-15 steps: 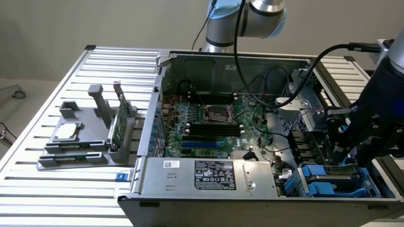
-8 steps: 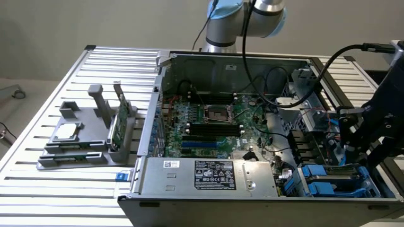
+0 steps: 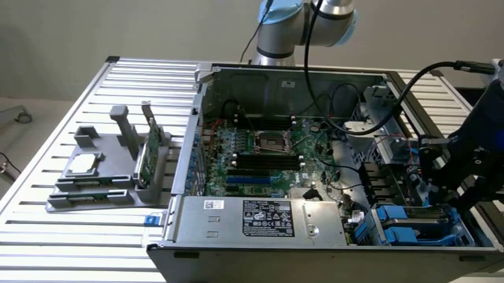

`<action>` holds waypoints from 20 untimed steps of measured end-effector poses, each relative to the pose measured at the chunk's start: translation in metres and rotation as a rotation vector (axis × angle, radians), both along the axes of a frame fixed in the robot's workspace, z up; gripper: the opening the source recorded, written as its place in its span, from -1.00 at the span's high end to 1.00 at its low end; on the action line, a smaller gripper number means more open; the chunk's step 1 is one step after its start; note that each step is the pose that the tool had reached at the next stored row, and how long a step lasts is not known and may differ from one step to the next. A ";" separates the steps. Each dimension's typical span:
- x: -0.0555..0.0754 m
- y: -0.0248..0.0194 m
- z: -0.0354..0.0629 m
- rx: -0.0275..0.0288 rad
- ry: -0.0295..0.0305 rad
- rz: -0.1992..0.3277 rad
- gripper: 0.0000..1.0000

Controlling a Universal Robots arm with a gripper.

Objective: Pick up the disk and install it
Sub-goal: 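Insert the first disk wire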

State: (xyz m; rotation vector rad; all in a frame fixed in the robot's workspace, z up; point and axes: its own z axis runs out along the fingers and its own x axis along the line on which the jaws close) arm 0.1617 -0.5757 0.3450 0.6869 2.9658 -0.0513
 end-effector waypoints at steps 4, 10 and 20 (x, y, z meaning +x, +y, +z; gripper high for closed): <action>0.000 0.0000 -0.0040 -0.0001 0.0030 -0.072 0.21; 0.000 0.0000 -0.0048 -0.0012 0.0287 -0.145 0.21; 0.000 0.0008 -0.0051 0.0108 0.0569 -0.198 0.21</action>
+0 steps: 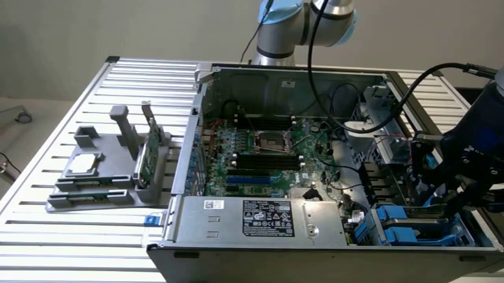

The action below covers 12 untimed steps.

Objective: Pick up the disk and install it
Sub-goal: 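Insert the first disk wire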

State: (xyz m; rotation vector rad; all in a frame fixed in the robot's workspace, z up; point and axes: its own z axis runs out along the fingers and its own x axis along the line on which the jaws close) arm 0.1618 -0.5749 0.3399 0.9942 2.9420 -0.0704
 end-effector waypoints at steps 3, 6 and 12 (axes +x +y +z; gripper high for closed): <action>0.000 0.0004 -0.0002 0.0047 0.0000 -0.014 0.21; 0.001 0.0010 -0.0002 0.0067 0.0000 -0.025 0.21; 0.006 0.0021 -0.0006 0.0074 -0.0001 -0.052 0.21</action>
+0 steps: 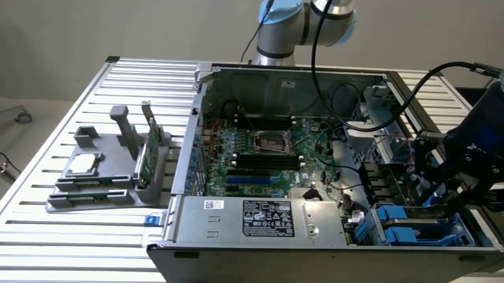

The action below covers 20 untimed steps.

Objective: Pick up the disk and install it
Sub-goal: 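Insert the first disk wire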

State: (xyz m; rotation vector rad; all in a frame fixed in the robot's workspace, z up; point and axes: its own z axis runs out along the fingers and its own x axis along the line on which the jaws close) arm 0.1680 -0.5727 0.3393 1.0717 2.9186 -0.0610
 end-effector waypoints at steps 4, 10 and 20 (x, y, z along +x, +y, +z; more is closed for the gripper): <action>0.000 0.0002 -0.0016 0.0001 0.0000 -0.040 0.21; 0.001 0.0018 -0.0038 0.0001 0.0024 -0.080 0.21; 0.002 0.0097 -0.0038 0.0000 0.0149 -0.097 0.21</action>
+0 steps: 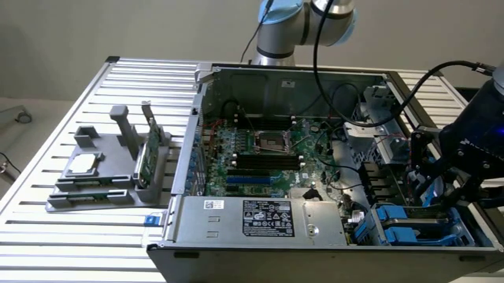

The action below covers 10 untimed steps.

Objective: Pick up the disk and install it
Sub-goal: 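Insert the first disk wire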

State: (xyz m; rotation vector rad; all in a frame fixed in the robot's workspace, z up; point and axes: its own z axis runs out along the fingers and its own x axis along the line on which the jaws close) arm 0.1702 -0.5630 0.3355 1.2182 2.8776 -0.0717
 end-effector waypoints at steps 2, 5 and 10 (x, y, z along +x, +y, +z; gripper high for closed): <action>0.001 0.0023 0.0001 0.0002 0.0003 0.000 0.21; 0.002 0.0065 0.0012 0.0001 0.0007 0.000 0.21; 0.008 0.0103 0.0050 0.0002 0.0099 0.000 0.21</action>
